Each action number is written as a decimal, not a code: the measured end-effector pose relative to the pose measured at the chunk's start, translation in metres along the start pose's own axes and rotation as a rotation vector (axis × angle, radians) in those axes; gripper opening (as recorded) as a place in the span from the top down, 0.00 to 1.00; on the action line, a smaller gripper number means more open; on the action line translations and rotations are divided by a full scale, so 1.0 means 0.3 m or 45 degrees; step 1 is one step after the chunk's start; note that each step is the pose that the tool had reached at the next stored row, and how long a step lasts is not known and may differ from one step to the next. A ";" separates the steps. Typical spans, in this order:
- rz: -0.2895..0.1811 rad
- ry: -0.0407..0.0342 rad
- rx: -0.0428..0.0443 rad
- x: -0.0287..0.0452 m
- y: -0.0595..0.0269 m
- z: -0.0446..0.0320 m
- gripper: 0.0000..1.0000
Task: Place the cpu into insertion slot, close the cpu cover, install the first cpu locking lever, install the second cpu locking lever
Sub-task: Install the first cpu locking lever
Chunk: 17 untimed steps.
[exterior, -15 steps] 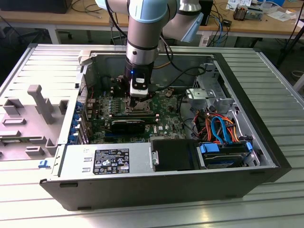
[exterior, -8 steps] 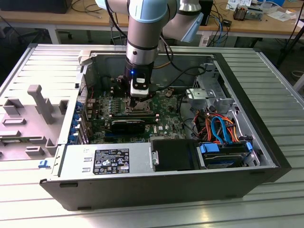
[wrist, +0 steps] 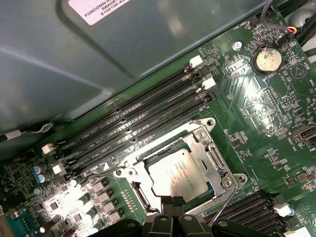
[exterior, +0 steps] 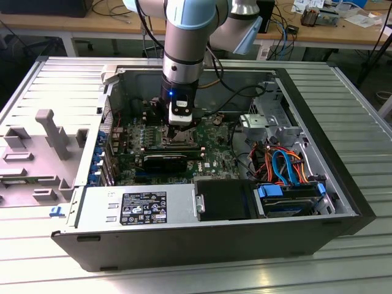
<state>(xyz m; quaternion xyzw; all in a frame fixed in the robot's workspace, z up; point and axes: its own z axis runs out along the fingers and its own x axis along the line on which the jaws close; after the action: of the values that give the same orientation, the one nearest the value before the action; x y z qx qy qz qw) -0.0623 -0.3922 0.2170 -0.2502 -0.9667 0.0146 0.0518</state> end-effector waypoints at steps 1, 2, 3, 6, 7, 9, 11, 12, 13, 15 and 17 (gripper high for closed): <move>0.000 0.0000 0.000 0.000 0.000 0.000 0.89; 0.000 -0.0001 0.000 0.000 0.000 -0.004 0.89; 0.000 0.0000 0.000 0.001 0.000 -0.009 0.89; 0.000 -0.0001 0.000 0.002 -0.001 -0.022 0.89; 0.000 -0.0001 0.000 0.002 -0.001 -0.026 0.89; 0.000 -0.0001 0.000 0.003 -0.002 -0.035 0.89; 0.000 -0.0001 0.000 0.004 -0.001 -0.037 0.89; 0.000 0.0000 0.000 0.005 0.000 -0.038 0.89; 0.000 0.0000 0.000 0.007 0.004 -0.038 0.89; 0.000 0.0000 0.000 0.011 0.011 -0.038 0.89; -0.001 -0.0001 0.000 0.016 0.020 -0.038 0.89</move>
<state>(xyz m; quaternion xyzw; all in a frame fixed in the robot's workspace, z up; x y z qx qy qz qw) -0.0623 -0.3847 0.2285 -0.2499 -0.9668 0.0146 0.0518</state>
